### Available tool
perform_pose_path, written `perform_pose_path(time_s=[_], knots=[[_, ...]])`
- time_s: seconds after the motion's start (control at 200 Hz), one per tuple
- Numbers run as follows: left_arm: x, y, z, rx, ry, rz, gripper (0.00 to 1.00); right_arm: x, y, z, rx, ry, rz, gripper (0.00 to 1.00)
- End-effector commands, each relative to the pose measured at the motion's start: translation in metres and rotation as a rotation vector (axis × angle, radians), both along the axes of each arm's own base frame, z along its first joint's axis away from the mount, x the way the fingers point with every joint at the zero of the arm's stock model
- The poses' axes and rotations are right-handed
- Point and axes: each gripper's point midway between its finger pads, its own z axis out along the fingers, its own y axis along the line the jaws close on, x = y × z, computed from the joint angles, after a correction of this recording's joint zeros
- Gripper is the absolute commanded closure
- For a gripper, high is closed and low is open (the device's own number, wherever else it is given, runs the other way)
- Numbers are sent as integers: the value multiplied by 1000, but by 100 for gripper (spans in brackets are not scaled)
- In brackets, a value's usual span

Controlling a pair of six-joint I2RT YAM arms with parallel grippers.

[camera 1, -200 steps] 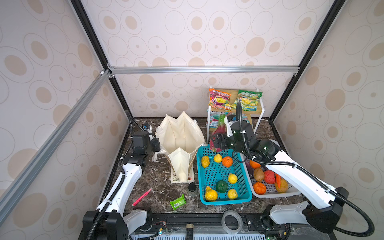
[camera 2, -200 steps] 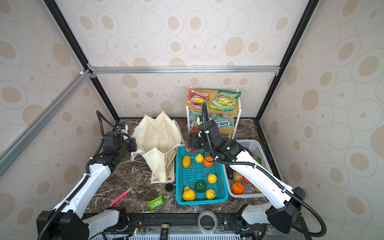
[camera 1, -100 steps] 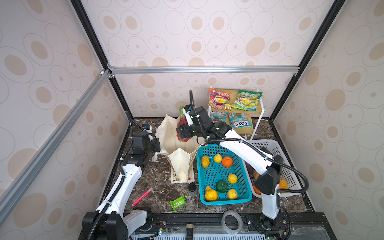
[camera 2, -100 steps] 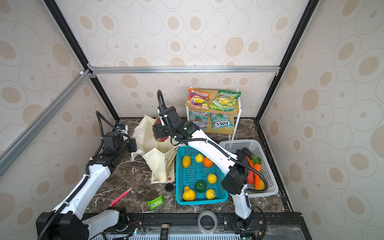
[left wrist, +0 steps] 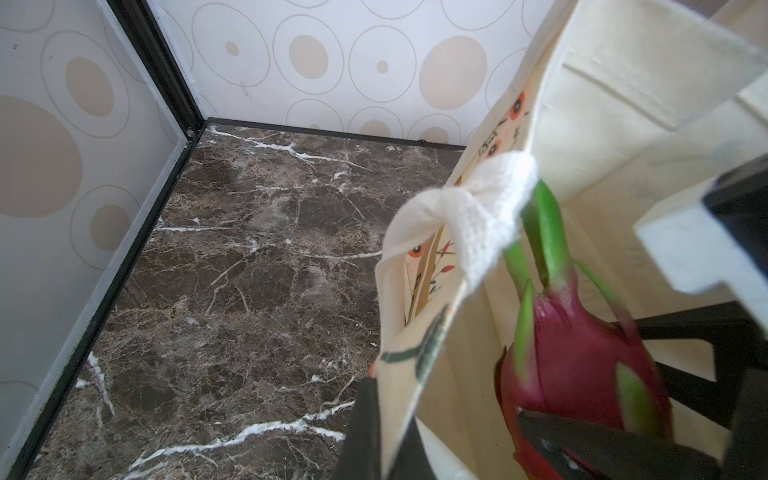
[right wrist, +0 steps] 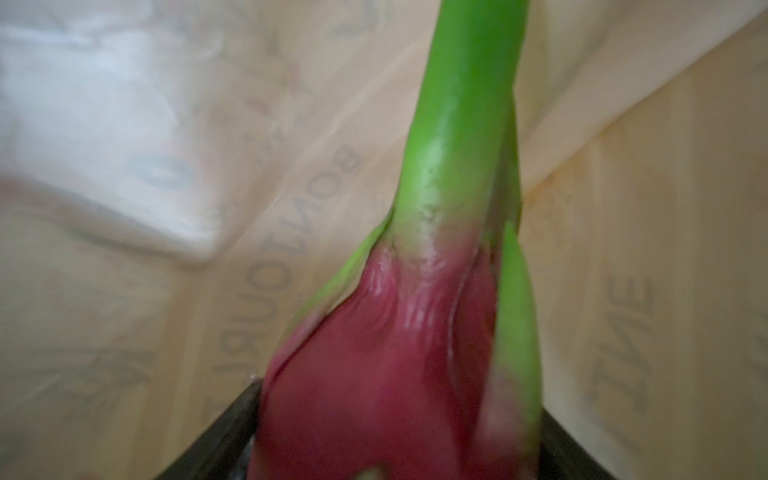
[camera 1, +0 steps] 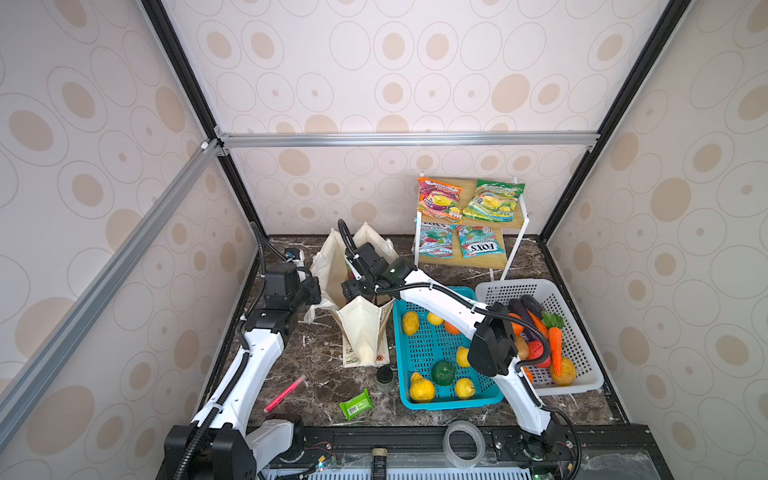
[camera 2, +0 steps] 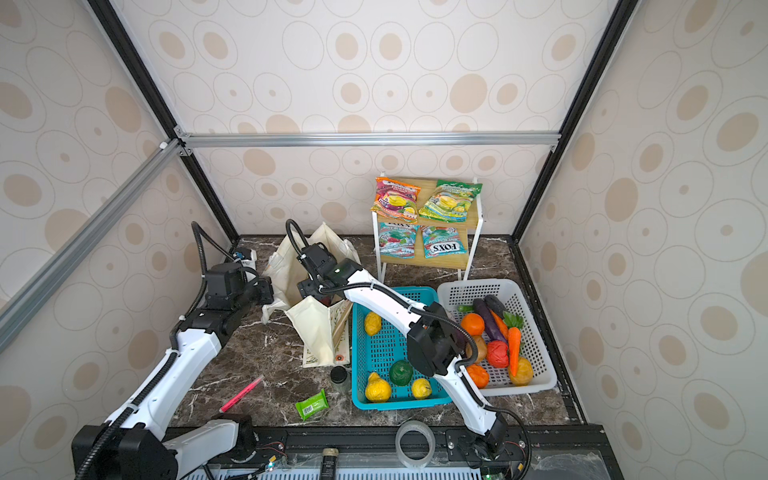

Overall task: Place the food into the grocery bag and tie it
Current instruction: 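Carry the dragon fruit into the open bag and release it with the right gripper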

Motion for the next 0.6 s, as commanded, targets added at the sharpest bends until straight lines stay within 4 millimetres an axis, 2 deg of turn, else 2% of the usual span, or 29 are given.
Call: perform_pose_path(time_s=[0.0, 0.205, 0.35, 0.42, 0.525, 0.595], knots=[[-1, -2, 13, -7, -42, -14, 100, 4, 4, -12, -7, 7, -17, 26], [-1, -1, 13, -5, -43, -11, 100, 7, 2, -59, -67, 57, -52, 26], [-1, -1, 12, -3, -40, -10, 100, 6, 1, -82, -95, 84, -61, 24], [-1, -1, 12, -3, -41, -8, 100, 5, 1, -85, -100, 90, -62, 20], [-1, 0, 13, -2, -42, -6, 100, 5, -1, -74, -96, 86, -63, 0], [-1, 0, 12, -1, -39, -6, 100, 2, -2, -60, -89, 77, -58, 0]])
